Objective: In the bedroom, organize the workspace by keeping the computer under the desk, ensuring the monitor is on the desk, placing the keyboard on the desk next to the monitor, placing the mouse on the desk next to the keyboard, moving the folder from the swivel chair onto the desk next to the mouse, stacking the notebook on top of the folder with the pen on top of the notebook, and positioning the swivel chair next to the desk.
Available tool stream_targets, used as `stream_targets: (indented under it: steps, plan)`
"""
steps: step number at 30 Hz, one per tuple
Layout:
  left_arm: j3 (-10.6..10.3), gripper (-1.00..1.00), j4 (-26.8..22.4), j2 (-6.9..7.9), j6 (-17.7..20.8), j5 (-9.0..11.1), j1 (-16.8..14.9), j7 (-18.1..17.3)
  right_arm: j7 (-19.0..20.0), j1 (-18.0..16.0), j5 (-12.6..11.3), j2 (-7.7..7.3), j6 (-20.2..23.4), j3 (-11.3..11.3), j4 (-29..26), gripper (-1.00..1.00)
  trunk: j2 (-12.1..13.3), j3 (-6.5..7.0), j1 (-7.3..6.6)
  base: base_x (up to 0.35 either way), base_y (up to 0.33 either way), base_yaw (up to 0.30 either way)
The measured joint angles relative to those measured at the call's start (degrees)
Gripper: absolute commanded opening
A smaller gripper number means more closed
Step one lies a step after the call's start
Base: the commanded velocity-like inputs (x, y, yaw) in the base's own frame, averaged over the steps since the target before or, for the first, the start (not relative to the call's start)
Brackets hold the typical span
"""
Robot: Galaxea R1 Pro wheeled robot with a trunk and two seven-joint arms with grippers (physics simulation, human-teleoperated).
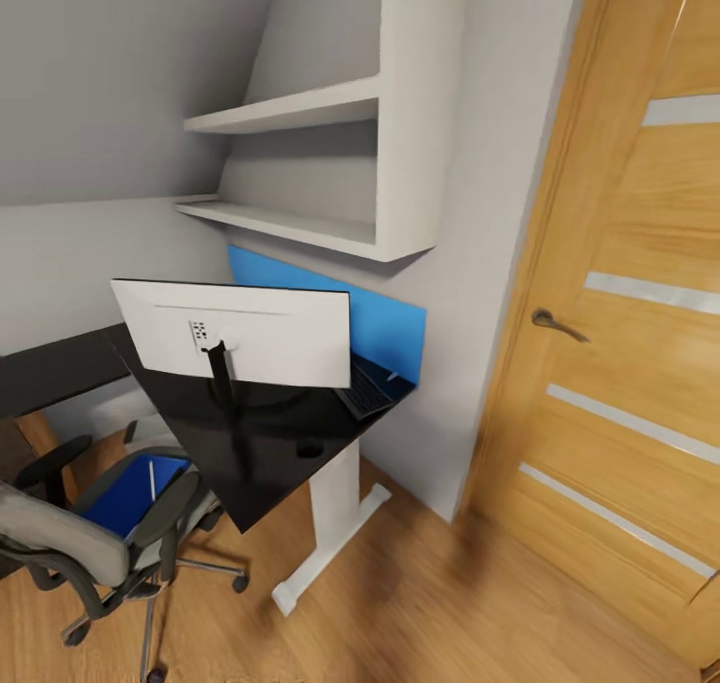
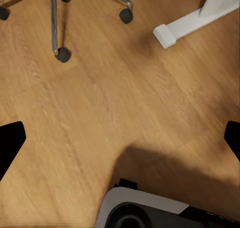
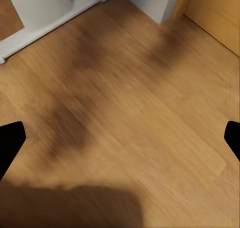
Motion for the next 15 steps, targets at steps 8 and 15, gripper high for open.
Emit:
stream_targets:
  steps: [8, 15]
  plan:
    - [0.0, 1.0, 0.0, 0.06, 0.0, 0.0, 0.0, 0.0, 0.04, 0.0, 0.04, 0.0, -0.02, 0.03, 0.0, 1.0, 0.0, 0.0, 0.0, 0.0, 0.0, 0.276]
    - [0.0, 1.0, 0.0, 0.03, -0.01, 0.02, 0.02, 0.0, 0.09, 0.0, 0.09, -0.06, -0.33, 0.01, 0.0, 1.0, 0.0, 0.0, 0.0, 0.0, 0.0, 0.082]
